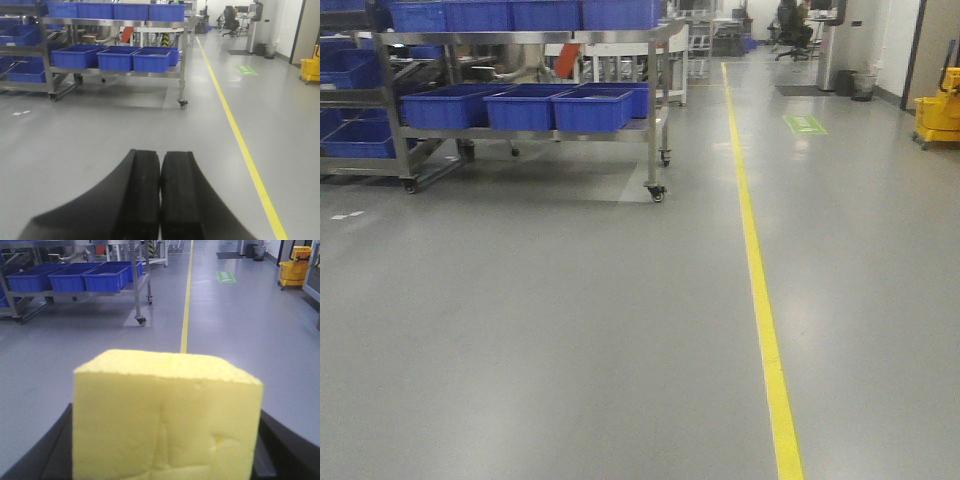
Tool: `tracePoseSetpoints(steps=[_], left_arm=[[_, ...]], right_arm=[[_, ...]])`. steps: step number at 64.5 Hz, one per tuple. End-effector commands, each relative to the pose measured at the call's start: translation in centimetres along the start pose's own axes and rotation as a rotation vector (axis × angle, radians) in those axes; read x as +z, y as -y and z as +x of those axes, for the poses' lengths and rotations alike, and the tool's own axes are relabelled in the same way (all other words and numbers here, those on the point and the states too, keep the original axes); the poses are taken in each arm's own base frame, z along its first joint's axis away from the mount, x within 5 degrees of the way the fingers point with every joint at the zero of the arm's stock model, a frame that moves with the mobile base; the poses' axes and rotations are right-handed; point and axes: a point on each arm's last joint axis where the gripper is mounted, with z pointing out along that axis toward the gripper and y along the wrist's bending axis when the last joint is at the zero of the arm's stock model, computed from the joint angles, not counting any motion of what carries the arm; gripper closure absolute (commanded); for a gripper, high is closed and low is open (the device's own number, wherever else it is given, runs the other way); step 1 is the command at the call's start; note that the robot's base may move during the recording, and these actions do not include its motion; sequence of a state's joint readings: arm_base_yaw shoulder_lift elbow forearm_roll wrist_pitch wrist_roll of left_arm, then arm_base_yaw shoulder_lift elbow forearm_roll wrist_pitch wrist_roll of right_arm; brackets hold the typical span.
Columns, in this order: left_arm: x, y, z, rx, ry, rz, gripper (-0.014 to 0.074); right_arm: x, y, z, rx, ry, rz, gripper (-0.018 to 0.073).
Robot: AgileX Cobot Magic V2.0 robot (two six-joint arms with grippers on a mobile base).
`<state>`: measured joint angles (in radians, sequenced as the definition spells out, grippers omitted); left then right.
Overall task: Place yellow foam block on left shelf second layer
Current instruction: 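Drive the base to the shelf rack holding the cube in the right gripper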
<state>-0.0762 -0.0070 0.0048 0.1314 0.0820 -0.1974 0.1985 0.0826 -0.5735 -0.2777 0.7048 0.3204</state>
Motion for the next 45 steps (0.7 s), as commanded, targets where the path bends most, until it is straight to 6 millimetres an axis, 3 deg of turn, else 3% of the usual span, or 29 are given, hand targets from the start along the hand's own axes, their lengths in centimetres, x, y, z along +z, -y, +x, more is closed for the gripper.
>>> tracePoseSetpoints(steps=[1, 45], left_arm=[[0.14, 0.13, 0.19, -0.011, 0.047, 0.021, 0.046], [0.14, 0.13, 0.19, -0.011, 0.047, 0.021, 0.046]], right_arm=[[-0.13, -0.19, -1.48, -0.028, 0.096, -0.011, 0.028], [-0.21, -0.17, -1.48, -0.027, 0.1, -0.011, 0.028]])
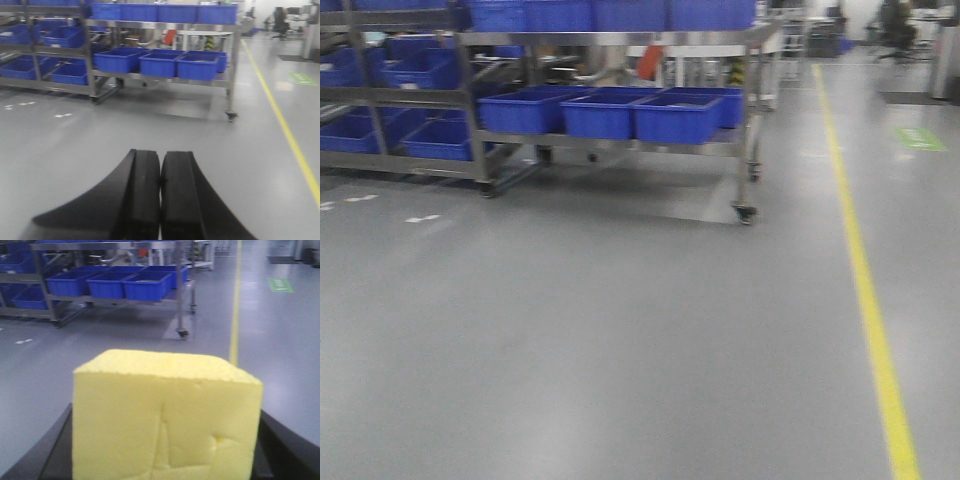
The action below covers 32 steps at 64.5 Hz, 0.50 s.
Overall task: Place yellow foam block on left shelf second layer
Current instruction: 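Drive the base to the shelf rack holding the cube in the right gripper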
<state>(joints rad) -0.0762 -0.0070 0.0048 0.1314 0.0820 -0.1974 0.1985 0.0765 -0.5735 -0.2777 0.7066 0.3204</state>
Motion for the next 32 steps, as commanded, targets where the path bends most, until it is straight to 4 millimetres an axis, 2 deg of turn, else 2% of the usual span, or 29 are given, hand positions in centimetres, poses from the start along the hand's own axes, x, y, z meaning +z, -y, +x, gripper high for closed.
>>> tracePoseSetpoints(steps=[1, 32], left_arm=[[0.14, 0.14, 0.13, -0.011, 0.053, 0.022, 0.046], [0.14, 0.13, 0.19, -0.011, 0.047, 0.021, 0.046]], right_arm=[[-0.08, -0.2, -1.5, -0.028, 0.096, -0.011, 0.028], [-0.07, -0.17, -1.4, -0.028, 0.085, -0.008, 0.028]])
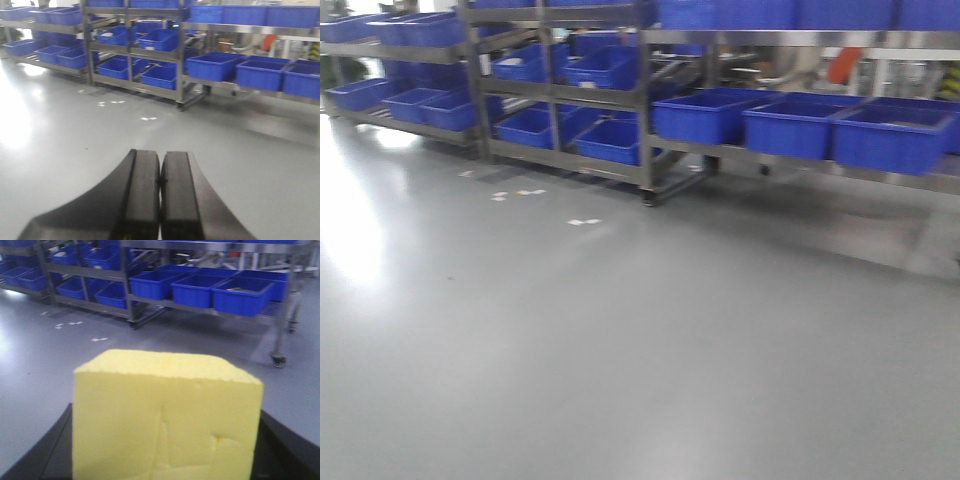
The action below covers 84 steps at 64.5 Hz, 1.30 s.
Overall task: Place yellow foam block on left shelf second layer
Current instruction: 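Drive the base to the shelf rack holding the cube in the right gripper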
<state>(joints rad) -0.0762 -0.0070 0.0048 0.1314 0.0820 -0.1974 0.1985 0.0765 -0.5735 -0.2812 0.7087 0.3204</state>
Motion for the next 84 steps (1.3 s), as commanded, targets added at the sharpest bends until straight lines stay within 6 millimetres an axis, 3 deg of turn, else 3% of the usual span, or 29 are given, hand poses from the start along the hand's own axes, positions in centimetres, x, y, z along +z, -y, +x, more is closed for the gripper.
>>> tracePoseSetpoints(steps=[1, 84], left_arm=[[0.14, 0.14, 0.13, -0.011, 0.053, 0.022, 0.046], [0.14, 0.14, 0.13, -0.011, 0.053, 0.022, 0.046]], right_arm=[[-0.07, -0.19, -1.41, -0.025, 0.086, -0.01, 0.028], [-0.07, -0.18, -1.38, -0.025, 0.083, -0.009, 0.028]])
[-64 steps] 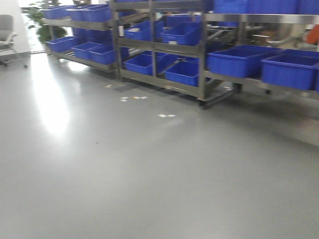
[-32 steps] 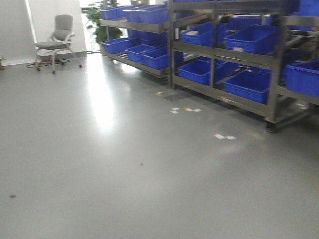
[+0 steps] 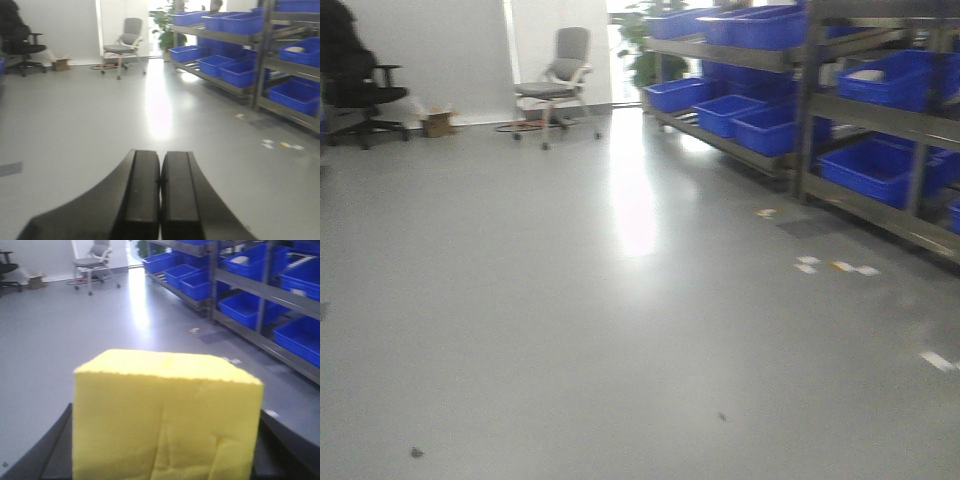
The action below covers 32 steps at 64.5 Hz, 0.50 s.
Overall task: Place yellow foam block on left shelf second layer
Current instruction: 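Drive the base to the shelf rack holding the cube in the right gripper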
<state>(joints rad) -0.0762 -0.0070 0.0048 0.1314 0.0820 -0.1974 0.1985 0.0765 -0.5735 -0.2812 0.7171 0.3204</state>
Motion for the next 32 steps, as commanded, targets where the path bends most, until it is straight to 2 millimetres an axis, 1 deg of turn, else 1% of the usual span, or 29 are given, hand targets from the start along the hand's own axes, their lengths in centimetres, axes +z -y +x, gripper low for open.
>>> tracePoseSetpoints(steps=[1, 32], left_arm=[[0.14, 0.14, 0.13, -0.011, 0.053, 0.022, 0.046], [0.14, 0.14, 0.13, -0.011, 0.053, 0.022, 0.046]], right_arm=[[-0.08, -0.2, -1.45, -0.025, 0.09, -0.012, 0.028], [-0.08, -0.2, -1.45, -0.025, 0.09, -0.012, 0.028]])
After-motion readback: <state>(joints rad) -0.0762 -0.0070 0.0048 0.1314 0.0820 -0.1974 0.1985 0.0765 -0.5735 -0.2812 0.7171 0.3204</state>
